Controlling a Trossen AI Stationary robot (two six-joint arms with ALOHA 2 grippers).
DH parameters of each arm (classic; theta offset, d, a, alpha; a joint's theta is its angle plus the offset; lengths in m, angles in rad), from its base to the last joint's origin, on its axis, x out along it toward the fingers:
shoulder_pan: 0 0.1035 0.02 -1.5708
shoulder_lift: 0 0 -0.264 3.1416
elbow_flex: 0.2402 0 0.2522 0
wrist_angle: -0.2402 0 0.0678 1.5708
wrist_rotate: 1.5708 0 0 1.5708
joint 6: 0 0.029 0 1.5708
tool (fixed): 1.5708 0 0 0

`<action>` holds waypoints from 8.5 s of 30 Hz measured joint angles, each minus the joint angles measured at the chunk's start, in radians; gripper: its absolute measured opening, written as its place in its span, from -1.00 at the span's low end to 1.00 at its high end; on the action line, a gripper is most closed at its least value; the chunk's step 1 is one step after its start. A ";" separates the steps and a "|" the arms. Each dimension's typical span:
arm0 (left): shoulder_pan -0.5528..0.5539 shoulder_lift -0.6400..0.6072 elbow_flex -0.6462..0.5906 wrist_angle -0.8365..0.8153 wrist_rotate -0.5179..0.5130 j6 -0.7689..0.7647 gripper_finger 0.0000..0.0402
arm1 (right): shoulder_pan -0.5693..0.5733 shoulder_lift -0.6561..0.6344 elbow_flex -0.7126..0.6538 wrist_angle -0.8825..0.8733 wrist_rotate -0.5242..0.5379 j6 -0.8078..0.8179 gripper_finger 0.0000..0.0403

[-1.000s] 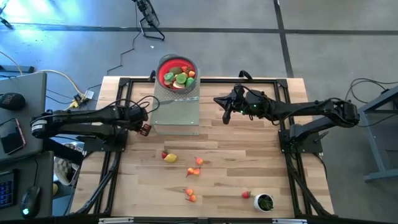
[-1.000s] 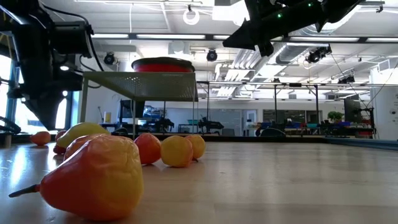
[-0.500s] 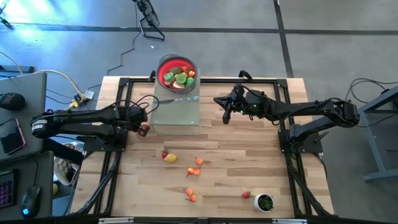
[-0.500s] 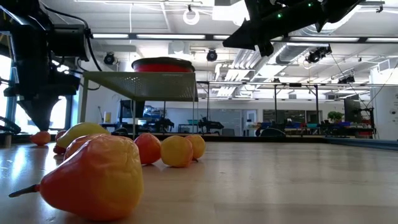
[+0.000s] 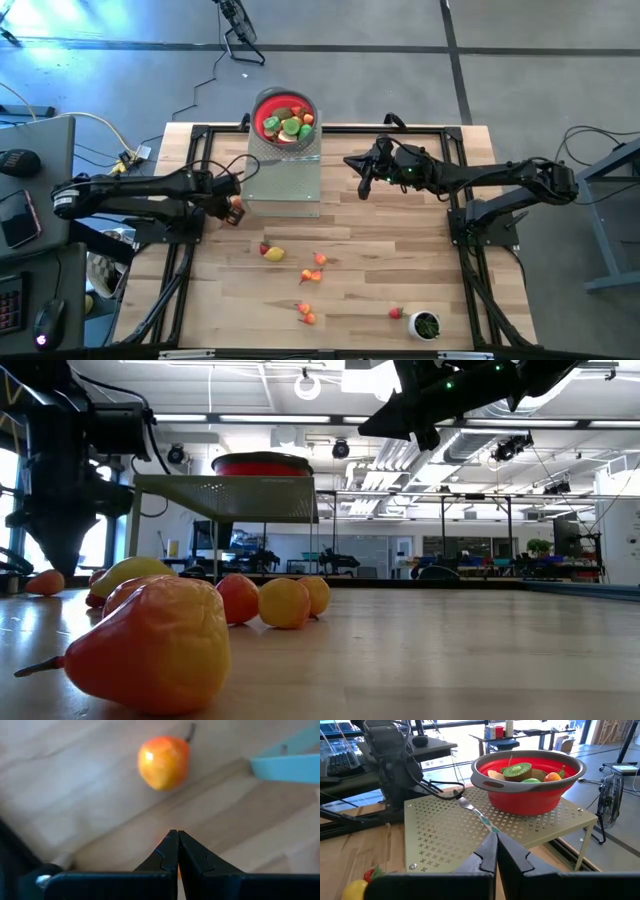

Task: Pick & Place Fruit
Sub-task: Put the orange pear into the red strainer on the shelf, then adjust the shelf on the table

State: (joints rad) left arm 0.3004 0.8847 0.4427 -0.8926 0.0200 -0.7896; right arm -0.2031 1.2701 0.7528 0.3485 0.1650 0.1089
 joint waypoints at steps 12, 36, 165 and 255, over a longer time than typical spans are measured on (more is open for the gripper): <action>-0.248 0.017 0.003 0.039 0.052 -0.185 -1.00 | 0.000 0.000 0.000 0.000 0.000 0.000 -0.99; -0.381 0.017 0.088 0.002 -0.221 -0.110 -1.00 | 0.000 0.000 0.000 0.000 0.000 0.000 -0.99; -1.042 0.579 0.615 -0.494 -0.620 -0.917 -1.00 | 0.000 0.001 0.000 -0.063 -0.042 0.003 -0.99; -0.778 0.111 0.614 -0.426 -0.790 -0.550 -1.00 | 0.208 0.327 0.000 0.184 -0.145 0.167 -0.99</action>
State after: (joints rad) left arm -0.4774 0.9958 1.0565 -1.3182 -0.7696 -1.3392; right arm 0.0053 1.5973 0.7526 0.5327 0.0197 0.2759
